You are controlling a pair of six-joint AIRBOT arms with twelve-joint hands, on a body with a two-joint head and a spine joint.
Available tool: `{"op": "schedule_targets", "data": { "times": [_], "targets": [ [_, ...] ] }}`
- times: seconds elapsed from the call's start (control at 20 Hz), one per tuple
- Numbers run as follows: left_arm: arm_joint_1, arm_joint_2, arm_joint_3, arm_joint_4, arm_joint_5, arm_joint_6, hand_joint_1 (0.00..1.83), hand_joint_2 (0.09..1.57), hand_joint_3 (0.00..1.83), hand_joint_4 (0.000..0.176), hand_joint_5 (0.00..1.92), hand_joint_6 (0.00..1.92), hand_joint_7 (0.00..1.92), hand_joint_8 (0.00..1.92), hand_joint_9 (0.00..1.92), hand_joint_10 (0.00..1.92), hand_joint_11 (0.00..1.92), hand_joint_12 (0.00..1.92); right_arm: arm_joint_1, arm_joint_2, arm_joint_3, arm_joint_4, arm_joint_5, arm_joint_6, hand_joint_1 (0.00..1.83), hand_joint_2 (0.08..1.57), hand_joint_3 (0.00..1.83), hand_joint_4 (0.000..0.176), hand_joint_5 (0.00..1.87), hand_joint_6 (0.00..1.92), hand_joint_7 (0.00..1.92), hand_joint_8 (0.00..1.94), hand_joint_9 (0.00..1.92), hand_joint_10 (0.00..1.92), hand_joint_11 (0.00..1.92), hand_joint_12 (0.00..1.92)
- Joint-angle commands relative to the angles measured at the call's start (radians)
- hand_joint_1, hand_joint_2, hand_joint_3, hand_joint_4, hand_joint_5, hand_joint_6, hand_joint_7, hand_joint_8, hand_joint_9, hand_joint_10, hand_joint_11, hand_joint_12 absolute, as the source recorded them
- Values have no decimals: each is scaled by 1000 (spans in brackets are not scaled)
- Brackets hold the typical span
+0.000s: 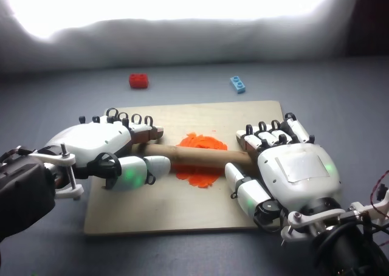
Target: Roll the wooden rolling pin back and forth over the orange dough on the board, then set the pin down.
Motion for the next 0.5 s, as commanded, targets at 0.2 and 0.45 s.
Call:
{"op": "schedule_targets", "data": {
  "times": [0.2,0.45],
  "targets": [
    [61,5,-19,99,-144,-99,0,1405,1,0,242,1,310,2,273,2,0,427,-10,-3,-19,-44,-29,-6,0,1520,0,0,457,2,513,1,484,3,0,1040],
    [109,5,-51,115,-254,-93,0,1406,0,0,244,6,310,4,273,7,0,423,-16,-1,-42,-44,-44,-15,0,1519,0,0,465,5,525,5,486,3,0,1059]
  ]
}}
